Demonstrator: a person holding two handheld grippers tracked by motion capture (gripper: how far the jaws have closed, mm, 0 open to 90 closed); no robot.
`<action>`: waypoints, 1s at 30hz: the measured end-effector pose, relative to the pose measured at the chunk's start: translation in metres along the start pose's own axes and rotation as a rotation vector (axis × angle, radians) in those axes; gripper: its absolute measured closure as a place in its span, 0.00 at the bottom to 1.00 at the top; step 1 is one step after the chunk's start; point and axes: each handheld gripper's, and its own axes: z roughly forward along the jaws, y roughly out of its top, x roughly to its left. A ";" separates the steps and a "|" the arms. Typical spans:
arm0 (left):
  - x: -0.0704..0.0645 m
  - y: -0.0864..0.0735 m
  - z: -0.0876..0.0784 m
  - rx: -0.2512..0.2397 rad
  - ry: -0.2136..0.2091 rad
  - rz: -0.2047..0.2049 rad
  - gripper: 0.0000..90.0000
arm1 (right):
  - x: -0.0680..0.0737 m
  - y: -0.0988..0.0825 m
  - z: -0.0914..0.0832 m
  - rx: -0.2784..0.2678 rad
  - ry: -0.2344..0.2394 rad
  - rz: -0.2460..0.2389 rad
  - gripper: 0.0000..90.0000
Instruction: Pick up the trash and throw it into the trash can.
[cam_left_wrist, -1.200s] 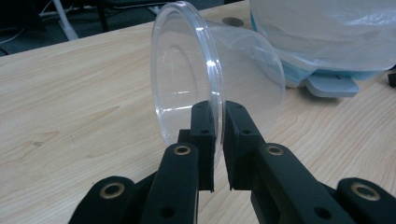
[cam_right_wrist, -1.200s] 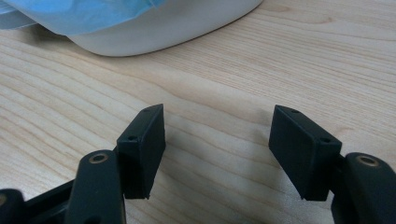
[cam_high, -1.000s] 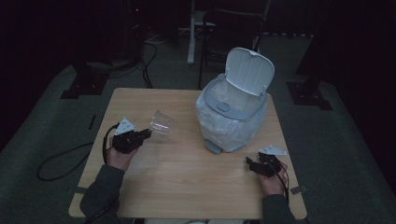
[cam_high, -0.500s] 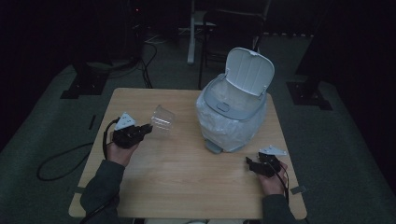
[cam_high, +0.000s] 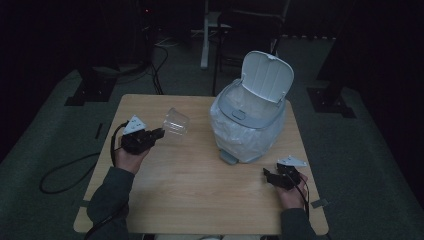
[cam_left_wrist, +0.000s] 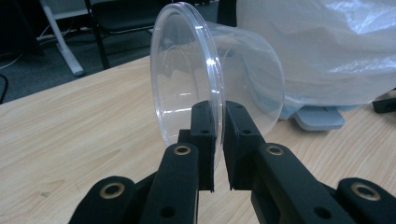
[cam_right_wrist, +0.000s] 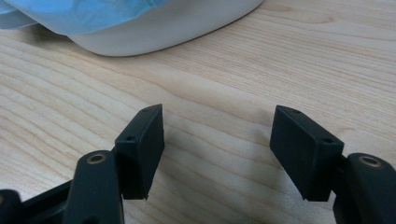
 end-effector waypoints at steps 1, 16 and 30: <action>0.000 0.001 0.000 -0.001 -0.002 0.001 0.94 | 0.000 0.000 0.000 0.000 0.000 0.000 0.38; -0.001 0.017 0.004 -0.008 -0.007 0.014 0.94 | 0.000 0.000 0.000 0.001 0.000 0.000 0.38; 0.001 0.032 0.005 -0.028 -0.015 0.020 0.94 | 0.000 0.000 0.000 0.000 0.000 -0.001 0.38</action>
